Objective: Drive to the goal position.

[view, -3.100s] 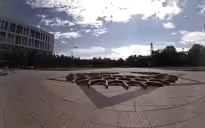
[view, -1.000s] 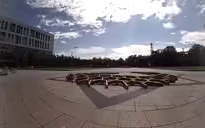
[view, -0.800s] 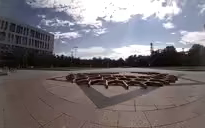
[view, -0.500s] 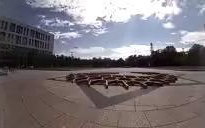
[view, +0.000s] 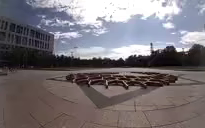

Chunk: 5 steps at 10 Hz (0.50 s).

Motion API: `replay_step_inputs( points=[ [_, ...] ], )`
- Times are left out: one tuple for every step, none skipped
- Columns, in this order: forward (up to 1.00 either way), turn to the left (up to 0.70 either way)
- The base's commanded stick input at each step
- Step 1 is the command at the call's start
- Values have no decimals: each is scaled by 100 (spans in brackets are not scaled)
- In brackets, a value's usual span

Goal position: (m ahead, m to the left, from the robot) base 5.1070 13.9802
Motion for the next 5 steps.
replay_step_inputs(
  points=[
    [5,-1],
    [5,-1],
    [5,-1],
    [5,-1],
    [5,-1]
  ],
)
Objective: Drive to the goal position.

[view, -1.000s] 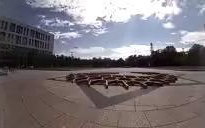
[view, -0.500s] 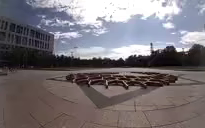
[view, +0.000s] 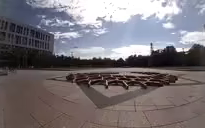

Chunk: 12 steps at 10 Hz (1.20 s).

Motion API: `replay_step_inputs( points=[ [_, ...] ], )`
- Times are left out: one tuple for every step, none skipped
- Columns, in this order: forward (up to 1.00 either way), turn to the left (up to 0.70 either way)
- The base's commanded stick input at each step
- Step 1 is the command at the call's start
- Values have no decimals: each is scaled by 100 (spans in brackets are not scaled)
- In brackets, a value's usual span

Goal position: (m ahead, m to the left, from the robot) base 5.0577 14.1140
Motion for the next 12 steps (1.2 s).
replay_step_inputs(
  points=[
    [5,-1],
    [5,-1],
    [5,-1],
    [5,-1],
    [5,-1],
    [5,-1],
    [5,-1],
    [5,-1],
    [5,-1],
    [5,-1],
    [5,-1],
    [5,-1]
  ],
)
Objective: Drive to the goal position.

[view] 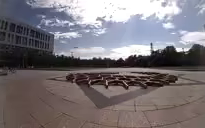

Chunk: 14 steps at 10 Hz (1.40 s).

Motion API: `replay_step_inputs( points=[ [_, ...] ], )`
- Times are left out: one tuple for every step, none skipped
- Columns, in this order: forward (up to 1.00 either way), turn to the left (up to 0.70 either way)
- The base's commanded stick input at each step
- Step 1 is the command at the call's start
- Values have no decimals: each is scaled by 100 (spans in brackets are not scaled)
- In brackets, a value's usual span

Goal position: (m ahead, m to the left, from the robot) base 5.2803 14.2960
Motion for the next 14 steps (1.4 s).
replay_step_inputs(
  points=[
    [5,-1],
    [5,-1],
    [5,-1],
    [5,-1],
    [5,-1],
    [5,-1],
    [5,-1],
    [5,-1],
    [5,-1],
    [5,-1],
    [5,0],
    [5,-1],
    [5,-1],
    [5,-1]
  ],
)
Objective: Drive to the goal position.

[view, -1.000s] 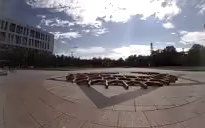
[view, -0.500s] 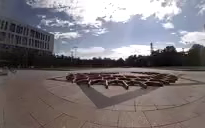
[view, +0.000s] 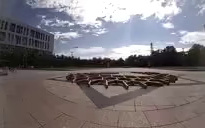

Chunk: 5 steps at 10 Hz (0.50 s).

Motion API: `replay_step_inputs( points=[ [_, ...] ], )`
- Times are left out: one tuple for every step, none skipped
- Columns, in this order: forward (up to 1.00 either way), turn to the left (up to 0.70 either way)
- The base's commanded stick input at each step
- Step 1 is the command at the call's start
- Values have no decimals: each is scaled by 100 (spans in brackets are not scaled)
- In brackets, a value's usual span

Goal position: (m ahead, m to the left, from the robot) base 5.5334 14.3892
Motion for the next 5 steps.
replay_step_inputs(
  points=[
    [5,-1],
    [5,-1],
    [6,-1],
    [6,-1],
    [5,-1]
  ],
)
